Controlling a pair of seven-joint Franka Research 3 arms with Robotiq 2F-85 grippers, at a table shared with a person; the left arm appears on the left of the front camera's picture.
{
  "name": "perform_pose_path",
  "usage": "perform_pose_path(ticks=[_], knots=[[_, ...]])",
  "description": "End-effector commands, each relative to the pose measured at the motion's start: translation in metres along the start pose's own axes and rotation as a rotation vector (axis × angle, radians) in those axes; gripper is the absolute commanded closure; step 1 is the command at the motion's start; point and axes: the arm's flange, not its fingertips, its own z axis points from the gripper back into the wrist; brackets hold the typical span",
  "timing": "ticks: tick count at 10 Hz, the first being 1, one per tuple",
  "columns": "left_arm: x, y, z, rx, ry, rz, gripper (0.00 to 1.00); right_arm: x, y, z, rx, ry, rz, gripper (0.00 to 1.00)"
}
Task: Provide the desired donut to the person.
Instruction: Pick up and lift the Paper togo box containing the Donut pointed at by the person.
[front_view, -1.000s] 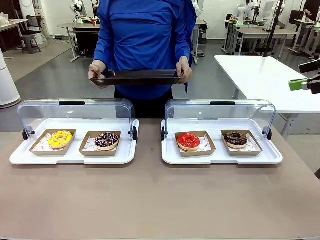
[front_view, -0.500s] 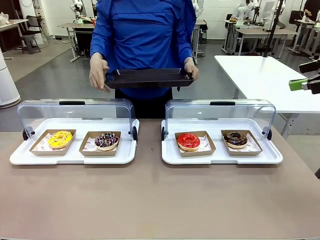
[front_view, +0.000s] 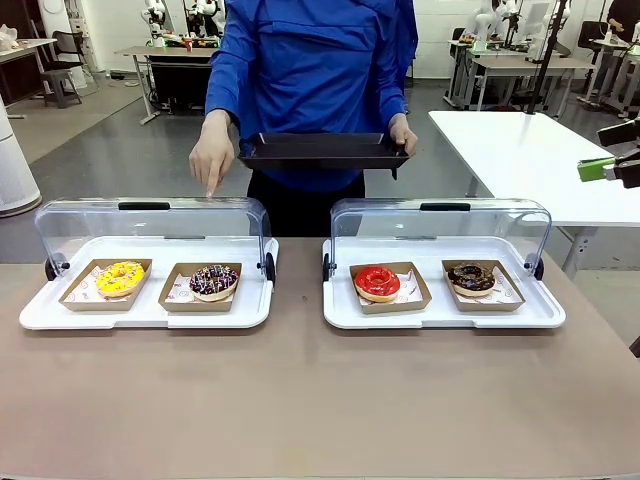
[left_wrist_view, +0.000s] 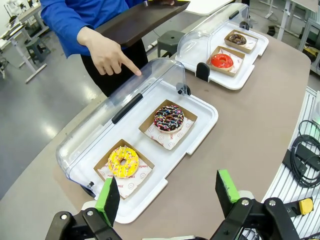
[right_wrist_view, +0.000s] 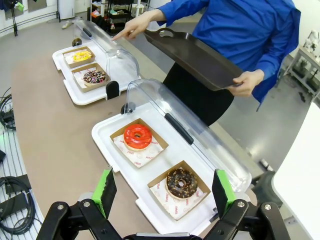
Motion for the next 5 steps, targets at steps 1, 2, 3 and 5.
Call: perform_pose_path(ticks=[1,2,3,5], knots=[[0.0021,-0.0008,0.0001,0.009,-0.006,0.005,0.0,-0.0025,-0.0006,-0.001,0.014,-0.003,0.012,0.0],[0.0021,-0.0008,0.0001,0.009,-0.006,0.005,0.0,-0.0025,-0.0006,-0.001,0.014,-0.003,0.012,0.0],[0.0021,-0.0008,0.0001,0.009,-0.006,0.005,0.0,-0.0025,-0.0006,-0.001,0.014,-0.003,0.012,0.0],[0.0021,-0.0008,0.0001,0.009,-0.006,0.005,0.0,-0.0025,-0.0006,-0.001,0.014,-0.003,0.012,0.0]])
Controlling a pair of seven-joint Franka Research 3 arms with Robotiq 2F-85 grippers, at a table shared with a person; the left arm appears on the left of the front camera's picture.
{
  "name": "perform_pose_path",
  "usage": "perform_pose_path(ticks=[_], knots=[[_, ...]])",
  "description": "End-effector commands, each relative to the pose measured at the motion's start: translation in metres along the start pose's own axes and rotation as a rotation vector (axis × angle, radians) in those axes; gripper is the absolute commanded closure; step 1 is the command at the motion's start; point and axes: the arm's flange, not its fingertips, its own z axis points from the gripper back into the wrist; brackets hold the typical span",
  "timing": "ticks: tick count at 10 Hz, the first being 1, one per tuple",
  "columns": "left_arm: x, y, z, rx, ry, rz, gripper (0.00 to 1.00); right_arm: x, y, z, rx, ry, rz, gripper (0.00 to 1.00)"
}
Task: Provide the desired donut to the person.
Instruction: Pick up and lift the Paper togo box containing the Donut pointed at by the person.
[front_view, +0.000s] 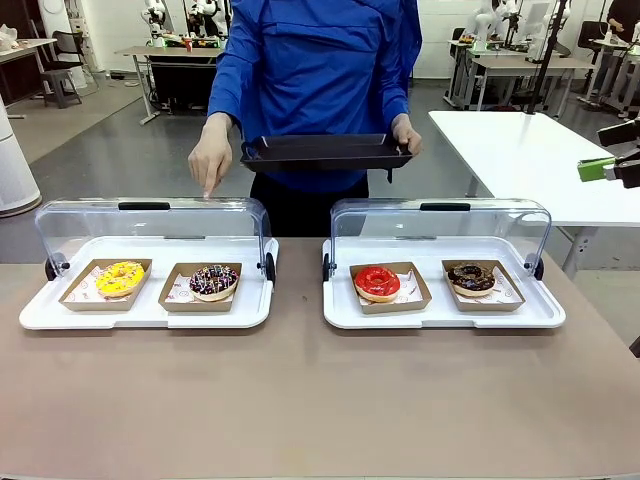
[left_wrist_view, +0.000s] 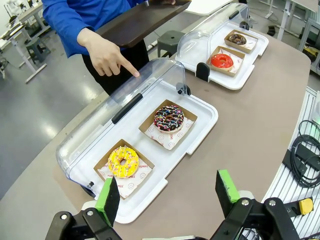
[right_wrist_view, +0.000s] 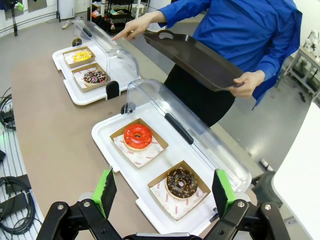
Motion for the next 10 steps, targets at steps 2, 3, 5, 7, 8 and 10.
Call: perform_pose_path(ticks=[2,3,5,7,8,10], knots=[[0.002,-0.001,0.0,0.009,-0.006,0.005,0.0,-0.002,-0.001,-0.001,0.014,-0.003,0.012,0.0],[0.002,-0.001,0.0,0.009,-0.006,0.005,0.0,-0.002,-0.001,-0.001,0.014,-0.003,0.012,0.0],[0.002,-0.001,0.0,0.009,-0.006,0.005,0.0,-0.002,-0.001,-0.001,0.014,-0.003,0.012,0.0],[0.002,-0.001,0.0,0.009,-0.006,0.005,0.0,-0.002,-0.001,-0.001,0.014,-0.003,0.012,0.0],[0.002,-0.001,0.0,0.009,-0.006,0.005,0.0,-0.002,-0.001,-0.001,0.014,-0.003,0.012,0.0],[0.028,-0.014,-0.031,-0.015,0.129,-0.11,0.0,-0.002,-0.001,-0.001,0.014,-0.003,0.012,0.0]])
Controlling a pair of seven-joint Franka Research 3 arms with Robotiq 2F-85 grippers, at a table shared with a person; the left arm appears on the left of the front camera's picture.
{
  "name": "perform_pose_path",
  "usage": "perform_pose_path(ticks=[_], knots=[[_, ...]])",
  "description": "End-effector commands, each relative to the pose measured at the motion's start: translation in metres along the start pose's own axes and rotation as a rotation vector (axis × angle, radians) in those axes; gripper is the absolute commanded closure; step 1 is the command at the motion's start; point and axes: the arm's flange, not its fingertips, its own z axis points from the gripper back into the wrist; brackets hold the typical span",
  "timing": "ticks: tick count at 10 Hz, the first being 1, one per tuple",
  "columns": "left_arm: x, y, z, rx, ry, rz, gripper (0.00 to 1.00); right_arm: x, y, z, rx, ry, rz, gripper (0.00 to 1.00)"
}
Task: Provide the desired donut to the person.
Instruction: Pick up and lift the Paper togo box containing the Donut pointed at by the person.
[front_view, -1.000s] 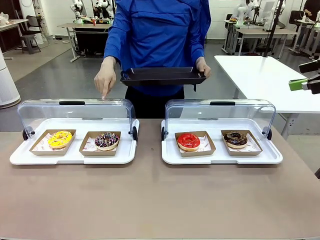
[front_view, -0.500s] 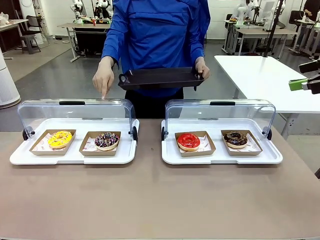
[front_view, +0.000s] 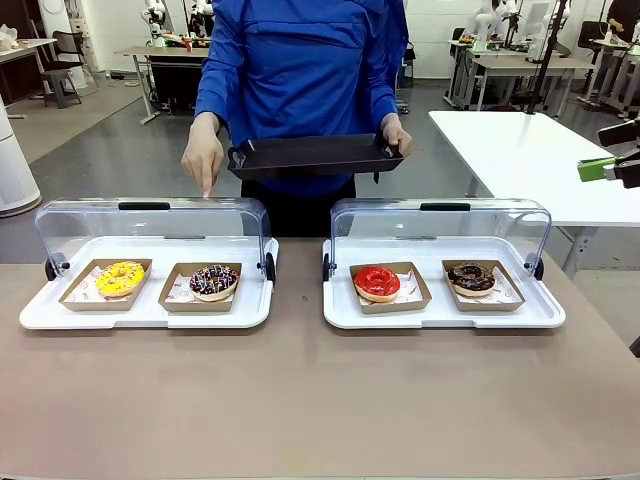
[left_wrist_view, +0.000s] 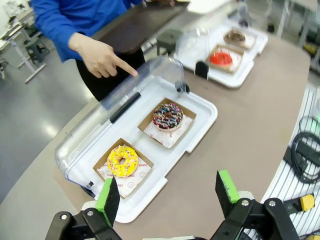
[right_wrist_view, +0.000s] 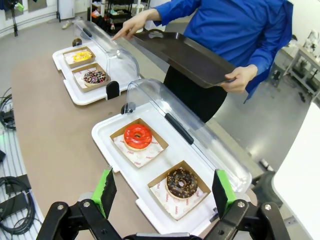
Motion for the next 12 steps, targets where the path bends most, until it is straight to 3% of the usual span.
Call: perform_pose_path(ticks=[1,3,5,8,12], knots=[[0.049,-0.017,-0.059,-0.064,0.204,-0.201,0.0,-0.002,-0.001,-0.001,0.014,-0.003,0.012,0.0],[0.068,-0.02,-0.129,-0.17,0.377,-0.307,0.0,-0.002,-0.001,-0.001,0.014,-0.003,0.012,0.0],[0.051,-0.015,-0.218,-0.324,0.54,-0.44,0.0,-0.002,-0.001,-0.001,0.014,-0.003,0.012,0.0],[0.022,0.002,-0.287,-0.403,0.565,-0.527,0.0,-0.002,-0.001,-0.001,0.014,-0.003,0.012,0.0],[0.004,0.014,-0.343,-0.414,0.618,-0.602,0.0,-0.002,-0.001,-0.001,0.014,-0.003,0.012,0.0]])
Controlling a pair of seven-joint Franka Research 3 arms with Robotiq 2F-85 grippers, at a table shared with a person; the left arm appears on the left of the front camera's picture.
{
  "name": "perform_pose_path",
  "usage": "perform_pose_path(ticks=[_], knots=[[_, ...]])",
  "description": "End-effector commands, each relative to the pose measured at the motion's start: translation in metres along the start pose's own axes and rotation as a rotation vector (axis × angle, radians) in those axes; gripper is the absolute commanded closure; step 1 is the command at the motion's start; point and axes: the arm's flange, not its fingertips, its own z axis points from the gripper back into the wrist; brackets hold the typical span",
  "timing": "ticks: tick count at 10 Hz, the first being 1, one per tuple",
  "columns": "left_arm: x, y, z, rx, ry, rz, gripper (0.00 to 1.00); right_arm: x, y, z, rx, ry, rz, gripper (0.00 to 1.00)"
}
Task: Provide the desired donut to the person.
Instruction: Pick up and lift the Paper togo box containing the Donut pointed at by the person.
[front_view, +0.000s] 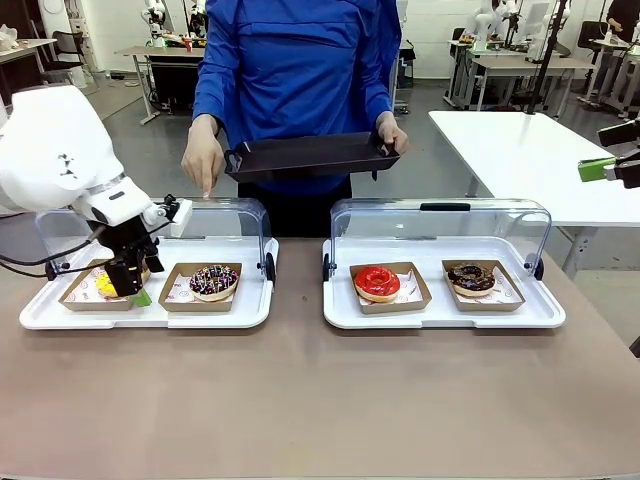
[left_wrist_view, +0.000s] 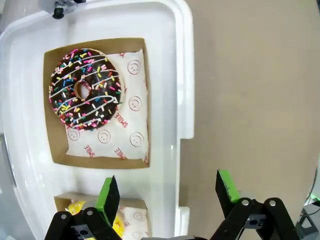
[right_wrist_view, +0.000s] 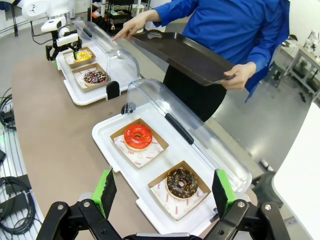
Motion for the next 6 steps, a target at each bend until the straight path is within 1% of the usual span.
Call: perform_pose_path(ticks=[1,2,3,4,6], knots=[[0.001,0.02,-0.017,0.024,-0.017,-0.017,0.0,-0.002,-0.001,-0.001,0.013,-0.001,0.012,0.0],[-0.001,0.029,-0.026,0.024,-0.026,0.007,0.0,-0.002,-0.001,-0.001,0.013,-0.001,0.012,0.0],[0.0,0.035,-0.034,0.017,-0.026,0.0,0.0,-0.002,-0.001,-0.001,0.013,-0.001,0.012,0.0],[0.002,0.035,-0.038,0.016,-0.019,-0.01,0.0,-0.002,-0.001,-0.001,0.013,-0.001,0.012,0.0],[0.004,0.034,-0.043,0.0,-0.007,0.009,0.0,-0.002,-0.001,-0.001,0.013,-0.001,0.012,0.0]])
